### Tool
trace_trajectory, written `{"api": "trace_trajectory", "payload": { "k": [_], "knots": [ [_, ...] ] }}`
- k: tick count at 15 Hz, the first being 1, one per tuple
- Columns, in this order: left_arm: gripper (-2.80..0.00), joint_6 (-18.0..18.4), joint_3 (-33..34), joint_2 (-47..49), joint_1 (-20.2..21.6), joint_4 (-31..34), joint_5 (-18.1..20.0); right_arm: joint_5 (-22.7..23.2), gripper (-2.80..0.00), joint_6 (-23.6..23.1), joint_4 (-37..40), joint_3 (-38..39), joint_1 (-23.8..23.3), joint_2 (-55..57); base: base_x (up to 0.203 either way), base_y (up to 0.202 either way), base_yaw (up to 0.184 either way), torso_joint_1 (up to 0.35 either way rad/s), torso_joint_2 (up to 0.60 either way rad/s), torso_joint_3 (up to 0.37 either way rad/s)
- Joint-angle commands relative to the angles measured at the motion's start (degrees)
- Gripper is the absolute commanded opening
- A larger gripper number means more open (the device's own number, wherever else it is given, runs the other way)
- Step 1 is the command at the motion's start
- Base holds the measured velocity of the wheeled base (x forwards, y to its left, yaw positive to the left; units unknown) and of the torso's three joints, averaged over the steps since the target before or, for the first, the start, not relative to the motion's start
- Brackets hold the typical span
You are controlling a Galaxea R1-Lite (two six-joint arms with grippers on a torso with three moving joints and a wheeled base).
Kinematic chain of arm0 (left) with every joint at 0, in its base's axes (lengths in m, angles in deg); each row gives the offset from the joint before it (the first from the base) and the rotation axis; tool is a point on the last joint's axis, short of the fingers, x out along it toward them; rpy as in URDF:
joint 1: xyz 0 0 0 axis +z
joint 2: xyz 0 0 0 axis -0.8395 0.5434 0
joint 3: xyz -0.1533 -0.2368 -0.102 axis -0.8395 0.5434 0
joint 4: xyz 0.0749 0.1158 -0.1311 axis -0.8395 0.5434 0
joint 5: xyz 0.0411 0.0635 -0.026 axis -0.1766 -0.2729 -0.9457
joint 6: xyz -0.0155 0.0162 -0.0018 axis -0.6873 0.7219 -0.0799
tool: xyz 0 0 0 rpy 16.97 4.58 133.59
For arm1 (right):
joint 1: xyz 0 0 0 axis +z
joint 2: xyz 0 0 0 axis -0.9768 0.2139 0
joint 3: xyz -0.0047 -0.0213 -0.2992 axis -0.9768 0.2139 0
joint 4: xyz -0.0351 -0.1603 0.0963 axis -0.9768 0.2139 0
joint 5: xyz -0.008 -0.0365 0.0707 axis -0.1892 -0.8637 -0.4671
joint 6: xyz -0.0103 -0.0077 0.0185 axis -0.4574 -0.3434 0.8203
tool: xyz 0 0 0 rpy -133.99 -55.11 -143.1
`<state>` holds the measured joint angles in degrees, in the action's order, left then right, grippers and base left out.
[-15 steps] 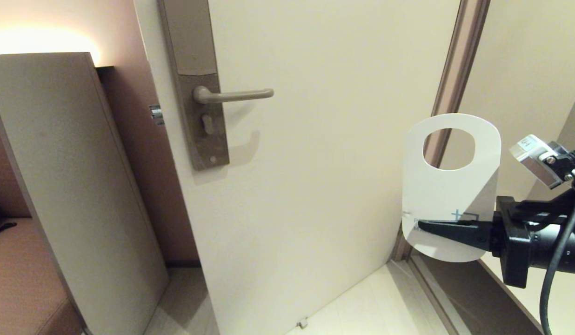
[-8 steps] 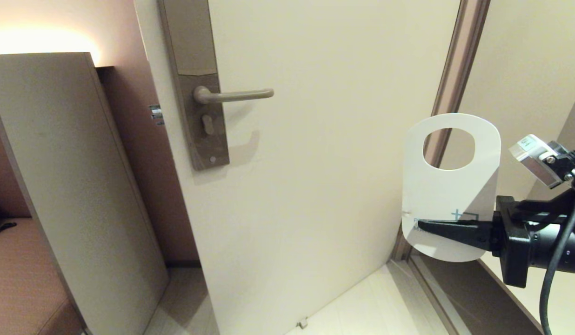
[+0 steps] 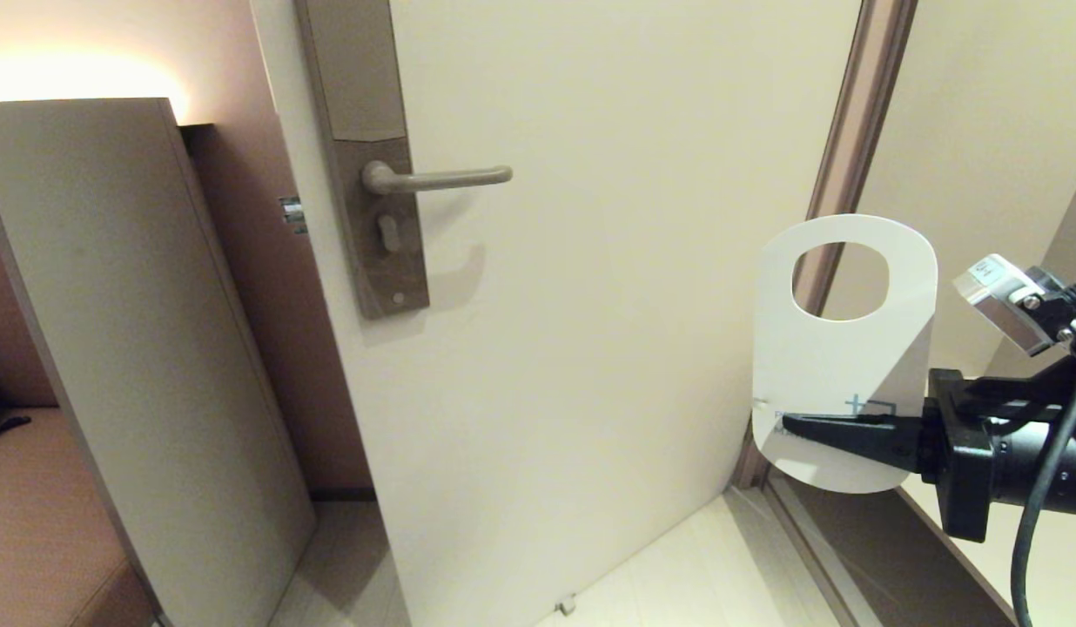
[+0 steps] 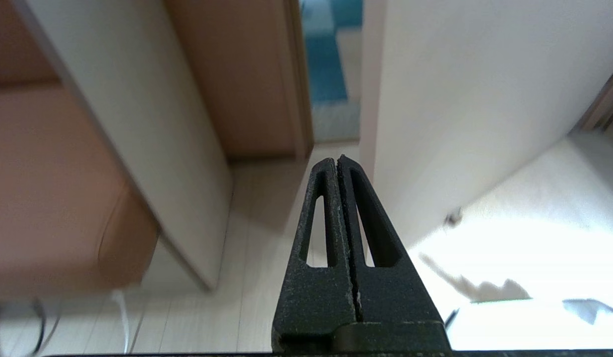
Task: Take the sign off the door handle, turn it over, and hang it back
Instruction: Hang the sign back with the other side facing out
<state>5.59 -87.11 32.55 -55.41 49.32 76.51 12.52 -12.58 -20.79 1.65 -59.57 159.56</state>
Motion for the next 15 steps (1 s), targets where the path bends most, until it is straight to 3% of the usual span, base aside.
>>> {"api": "trace_trajectory", "payload": {
  "k": [1,4,7,11,15],
  "knots": [
    [-2.8,0.0,0.0,-6.3,-1.1,0.0,0.0,0.3,-2.8,0.0,-0.1,-0.1,0.0,0.1,0.0,0.0,0.0,0.0,0.0,0.0],
    [-2.8,-0.1,0.1,-12.5,-1.3,-0.5,-0.1,0.2,-2.8,0.0,-0.1,-0.3,0.0,0.6,0.0,0.0,0.0,0.0,0.0,0.0],
    [-2.8,-0.4,0.2,-12.7,-1.3,-0.7,-0.4,0.2,-2.8,-0.1,-0.1,-0.7,0.0,1.5,0.0,0.0,0.0,0.0,0.0,0.0],
    [-2.8,-4.2,0.2,-12.7,-1.3,-0.8,-0.8,0.1,-2.8,0.0,-0.1,-4.4,0.0,4.8,0.0,0.0,0.0,0.0,0.0,0.0],
    [-2.8,-4.2,0.2,-12.7,-1.3,-0.8,-0.9,0.0,-2.8,0.0,-0.2,-9.5,0.1,9.6,0.0,0.0,0.0,0.0,0.0,0.0]
  ]
}}
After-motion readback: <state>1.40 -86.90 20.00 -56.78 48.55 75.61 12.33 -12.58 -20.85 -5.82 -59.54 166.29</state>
